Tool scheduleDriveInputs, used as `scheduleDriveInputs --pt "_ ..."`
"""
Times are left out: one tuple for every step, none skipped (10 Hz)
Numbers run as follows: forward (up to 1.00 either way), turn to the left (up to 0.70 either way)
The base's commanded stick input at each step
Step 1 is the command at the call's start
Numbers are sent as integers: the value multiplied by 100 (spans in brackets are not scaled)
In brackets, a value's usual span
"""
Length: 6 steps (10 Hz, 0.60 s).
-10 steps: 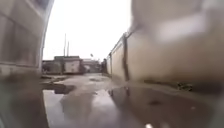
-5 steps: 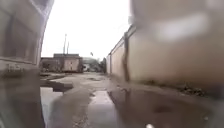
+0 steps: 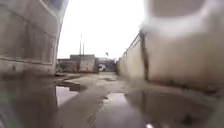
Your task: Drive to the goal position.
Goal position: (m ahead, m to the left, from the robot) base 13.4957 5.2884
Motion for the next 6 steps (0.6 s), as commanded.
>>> scheduleDriveInputs --pt "50 57" --pt "50 57" --pt "50 57" --pt "50 57" --pt "50 57" --pt "50 57"
